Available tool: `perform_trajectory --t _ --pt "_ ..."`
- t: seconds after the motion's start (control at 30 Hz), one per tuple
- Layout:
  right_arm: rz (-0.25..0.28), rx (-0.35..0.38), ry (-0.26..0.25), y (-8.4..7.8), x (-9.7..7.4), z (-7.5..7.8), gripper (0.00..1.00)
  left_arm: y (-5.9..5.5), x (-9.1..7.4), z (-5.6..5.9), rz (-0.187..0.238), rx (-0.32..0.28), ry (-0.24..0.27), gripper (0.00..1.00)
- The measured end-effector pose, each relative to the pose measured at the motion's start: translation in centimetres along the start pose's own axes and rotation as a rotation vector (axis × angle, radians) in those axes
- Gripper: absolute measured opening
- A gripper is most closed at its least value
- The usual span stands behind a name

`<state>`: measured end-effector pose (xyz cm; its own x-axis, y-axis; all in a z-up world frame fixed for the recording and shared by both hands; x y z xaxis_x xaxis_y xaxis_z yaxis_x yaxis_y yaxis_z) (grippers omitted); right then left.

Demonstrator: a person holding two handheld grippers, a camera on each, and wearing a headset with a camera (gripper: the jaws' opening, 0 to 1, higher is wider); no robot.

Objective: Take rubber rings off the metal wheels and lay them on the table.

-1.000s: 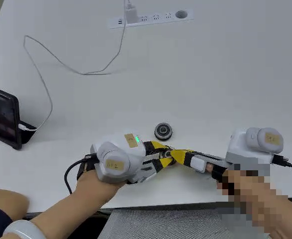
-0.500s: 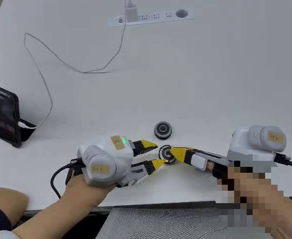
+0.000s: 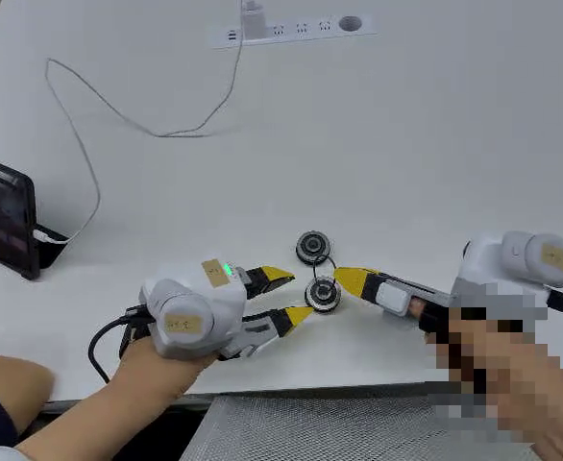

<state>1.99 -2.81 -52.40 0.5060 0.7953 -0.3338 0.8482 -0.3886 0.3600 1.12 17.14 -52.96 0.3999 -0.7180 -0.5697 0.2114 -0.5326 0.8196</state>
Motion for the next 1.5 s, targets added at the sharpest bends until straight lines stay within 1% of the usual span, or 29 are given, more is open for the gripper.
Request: perform_trajectory --t 0.07,0.17,0.23,0.37,0.43,0.6,0.7,0.87,0.93,1.1,1.2,1.27,1.3,1.4,1.43,1.5 --pt "0.009 0.003 -0.013 0.2 -0.4 0.7 0.02 0.0 0.0 0.0 0.007 -0.003 0.001 0.32" --pt "0.023 0.006 -0.033 0.6 -1.1 1.3 0.02 -0.1 -0.1 0.0 0.015 -0.005 0.006 0.34" --pt "0.033 0.010 -0.051 0.7 -1.5 1.6 0.02 -0.1 -0.2 -0.1 0.019 -0.015 0.015 0.40" --pt "0.048 0.021 -0.074 1.0 -2.3 2.2 0.02 -0.4 -0.5 -0.4 0.026 -0.032 0.033 0.46" --pt "0.056 0.029 -0.081 1.1 -2.5 2.4 0.02 -0.5 -0.8 -0.6 0.029 -0.038 0.042 0.46" --pt "0.065 0.043 -0.102 1.1 -2.8 2.7 0.02 -0.8 -1.2 -0.9 0.034 -0.052 0.068 0.52" --pt "0.069 0.047 -0.115 1.2 -3.0 3.0 0.02 -0.9 -1.4 -1.0 0.036 -0.062 0.075 0.54" --pt "0.074 0.062 -0.147 1.3 -3.5 3.9 0.02 -1.2 -1.6 -1.1 0.033 -0.078 0.091 0.60" --pt "0.076 0.062 -0.164 1.3 -3.8 4.2 0.02 -1.2 -1.7 -1.0 0.032 -0.082 0.091 0.60" --pt "0.076 0.037 -0.218 1.3 -4.3 5.0 0.02 -1.3 -1.8 -0.9 0.028 -0.088 0.092 0.60" --pt "0.082 0.022 -0.233 1.4 -4.4 5.2 0.02 -1.3 -1.8 -0.9 0.027 -0.090 0.092 0.60" --pt "0.085 -0.007 -0.246 1.5 -4.4 5.1 0.02 -1.3 -1.7 -0.8 0.027 -0.091 0.089 0.59" --pt "0.081 -0.016 -0.249 1.5 -4.3 5.1 0.03 -1.3 -1.7 -0.8 0.027 -0.089 0.088 0.59" --pt "0.067 -0.049 -0.260 1.6 -4.1 5.0 0.10 -1.4 -1.7 -0.9 0.030 -0.090 0.087 0.58" --pt "0.062 -0.081 -0.269 1.6 -4.0 4.9 0.11 -1.4 -1.6 -1.0 0.028 -0.091 0.086 0.58" --pt "0.060 -0.097 -0.282 1.7 -4.0 4.8 0.13 -1.4 -1.6 -1.0 0.029 -0.090 0.087 0.58"
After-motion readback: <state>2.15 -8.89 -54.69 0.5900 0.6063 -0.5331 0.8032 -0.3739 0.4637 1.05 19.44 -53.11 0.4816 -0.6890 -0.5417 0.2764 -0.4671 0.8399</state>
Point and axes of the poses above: the centre of the closed fingertips' face, and the gripper's own axes: x roughly forward along the fingers, z roughly to its right, y roughly out of its top, the point moved 10 cm from there along -x, roughly backward along the fingers, and after that the axes turned 8 degrees about x, right-handed, at the moved point
